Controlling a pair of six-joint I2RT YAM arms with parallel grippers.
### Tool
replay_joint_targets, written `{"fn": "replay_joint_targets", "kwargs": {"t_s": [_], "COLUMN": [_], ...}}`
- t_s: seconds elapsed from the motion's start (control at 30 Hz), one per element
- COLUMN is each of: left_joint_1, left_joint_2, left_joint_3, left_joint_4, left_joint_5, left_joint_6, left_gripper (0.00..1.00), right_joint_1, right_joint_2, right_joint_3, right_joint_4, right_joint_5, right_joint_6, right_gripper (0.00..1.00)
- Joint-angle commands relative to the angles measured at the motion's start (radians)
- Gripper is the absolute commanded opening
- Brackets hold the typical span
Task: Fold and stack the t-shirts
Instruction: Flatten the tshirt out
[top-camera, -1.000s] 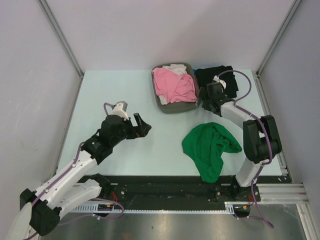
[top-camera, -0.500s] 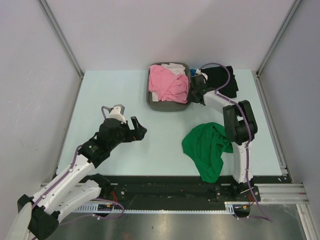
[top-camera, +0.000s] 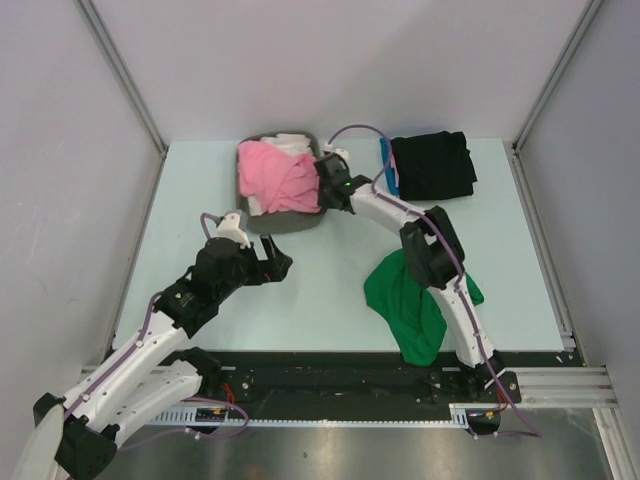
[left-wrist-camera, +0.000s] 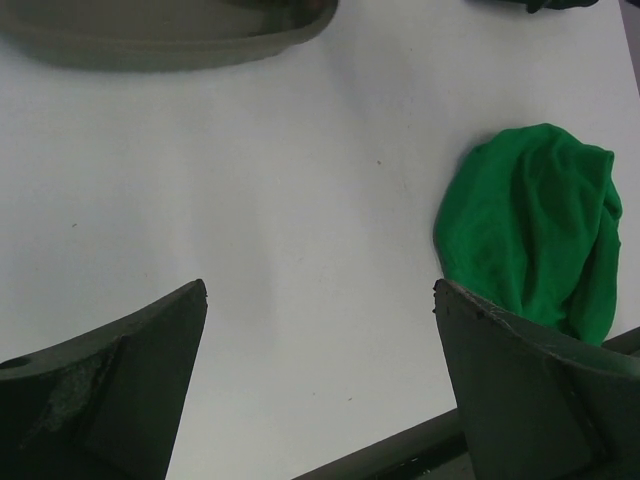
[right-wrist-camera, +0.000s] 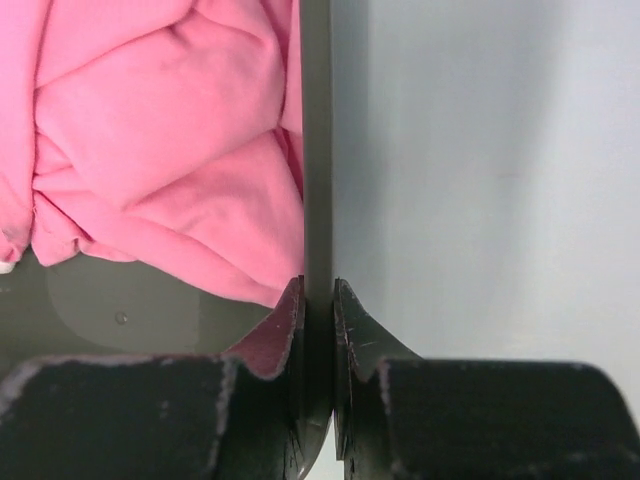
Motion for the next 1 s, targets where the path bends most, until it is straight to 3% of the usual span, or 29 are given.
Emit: {"fn": "replay_joint_targets", "kwargs": {"t_s": [0.0, 0.13, 0.4, 0.47, 0.5, 0.53, 0.57, 0.7, 0.83, 0.97], "left_joint_1": [0.009, 0.01, 0.012, 0.013, 0.012, 0.012, 0.012, 0.013, 0.013, 0.016], "left_joint_2": [-0.02, -0.038, -0.063, -0.058, -0.058, -0.054, -0.051, -0.031, 0.012, 0.093], "left_joint_3": [0.003, 0.003, 0.002, 0.003, 0.002, -0.001, -0.003, -0.012, -0.029, -0.058], "left_joint_4": [-0.014, -0.034, -0.055, -0.06, -0.058, -0.054, -0.049, -0.037, -0.017, 0.048], "left_joint_5": [-0.025, -0.045, -0.062, -0.062, -0.061, -0.059, -0.058, -0.051, -0.08, -0.068], "left_joint_6": [0.01, -0.004, 0.007, 0.007, 0.007, 0.005, 0.007, -0.004, -0.032, -0.087], "left_gripper": [1.0, 1.0, 1.0, 1.0, 1.0, 1.0, 1.0, 1.0, 1.0, 1.0], "right_joint_1": [0.098, 0.139, 0.153, 0.147, 0.139, 0.135, 0.13, 0.104, 0.049, -0.028], "right_joint_2": [0.075, 0.176, 0.302, 0.33, 0.333, 0.333, 0.329, 0.2, -0.011, -0.246], "right_joint_3": [0.153, 0.273, 0.368, 0.389, 0.386, 0.383, 0.376, 0.258, 0.026, -0.272], "right_joint_4": [-0.027, -0.009, 0.34, 0.437, 0.472, 0.533, 0.561, 0.695, 0.802, 0.783], "right_joint_5": [-0.077, -0.123, -0.356, -0.425, -0.448, -0.489, -0.506, -0.568, -0.597, -0.579], "right_joint_6": [0.03, 0.107, 0.345, 0.413, 0.435, 0.472, 0.483, 0.515, 0.483, 0.383], "right_gripper": [0.0, 0.0, 0.0, 0.41, 0.56, 0.85, 0.96, 1.0, 1.0, 1.0]}}
